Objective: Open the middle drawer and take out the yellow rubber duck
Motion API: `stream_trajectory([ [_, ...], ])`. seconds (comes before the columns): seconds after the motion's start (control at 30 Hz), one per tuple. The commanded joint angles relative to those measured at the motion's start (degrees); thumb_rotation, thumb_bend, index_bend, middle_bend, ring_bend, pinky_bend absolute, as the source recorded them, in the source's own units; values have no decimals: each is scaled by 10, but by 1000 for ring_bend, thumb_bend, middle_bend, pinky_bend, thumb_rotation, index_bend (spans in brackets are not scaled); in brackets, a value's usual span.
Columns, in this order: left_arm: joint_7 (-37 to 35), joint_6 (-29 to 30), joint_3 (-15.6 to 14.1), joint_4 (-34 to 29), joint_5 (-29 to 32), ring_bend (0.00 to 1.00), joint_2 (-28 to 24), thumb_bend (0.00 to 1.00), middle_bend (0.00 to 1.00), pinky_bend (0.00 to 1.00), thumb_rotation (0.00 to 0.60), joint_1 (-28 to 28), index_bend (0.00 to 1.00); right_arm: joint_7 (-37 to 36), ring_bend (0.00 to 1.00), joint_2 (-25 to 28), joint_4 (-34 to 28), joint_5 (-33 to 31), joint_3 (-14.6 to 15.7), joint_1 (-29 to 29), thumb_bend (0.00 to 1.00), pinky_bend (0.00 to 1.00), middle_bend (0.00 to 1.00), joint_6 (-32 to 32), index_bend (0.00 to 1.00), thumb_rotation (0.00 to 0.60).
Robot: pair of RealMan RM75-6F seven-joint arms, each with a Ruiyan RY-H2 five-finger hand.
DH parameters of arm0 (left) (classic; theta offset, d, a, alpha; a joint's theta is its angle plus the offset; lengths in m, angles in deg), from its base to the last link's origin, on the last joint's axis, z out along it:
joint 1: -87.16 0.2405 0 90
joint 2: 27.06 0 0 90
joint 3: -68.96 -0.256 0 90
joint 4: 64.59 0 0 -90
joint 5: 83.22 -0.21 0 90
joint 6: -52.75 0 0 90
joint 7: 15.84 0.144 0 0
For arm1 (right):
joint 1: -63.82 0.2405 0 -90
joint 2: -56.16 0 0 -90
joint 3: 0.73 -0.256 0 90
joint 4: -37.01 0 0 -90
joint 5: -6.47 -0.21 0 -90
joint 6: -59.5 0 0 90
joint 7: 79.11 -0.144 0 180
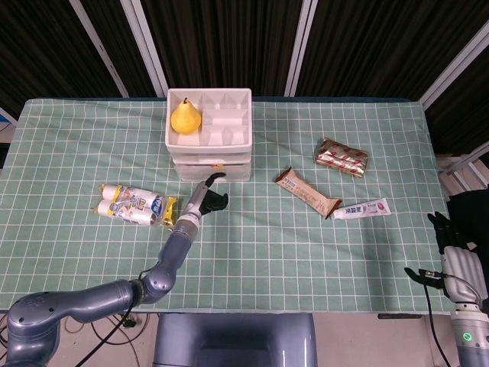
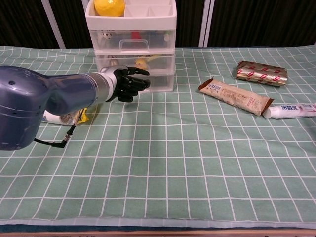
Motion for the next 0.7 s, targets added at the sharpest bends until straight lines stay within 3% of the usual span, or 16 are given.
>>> stream_trajectory([
  [0.03, 0, 6, -7, -12, -6, 975, -6, 547, 962, 1000, 600, 8, 234, 0, 0, 0, 0, 0, 0, 0, 43, 219, 0, 0, 0, 600],
  [0.47, 2, 37, -51, -91, -54, 975, -44, 547, 958, 1000, 600, 55, 234, -1, 0, 1, -2, 0, 0, -1, 44, 219, 0, -1, 0, 600],
  [0.7, 52, 103, -92, -146, -151, 975, -76, 546, 962, 1000, 600, 73, 234, -2, 0, 2, -2, 1, 0, -1, 44, 219, 0, -1, 0, 600],
])
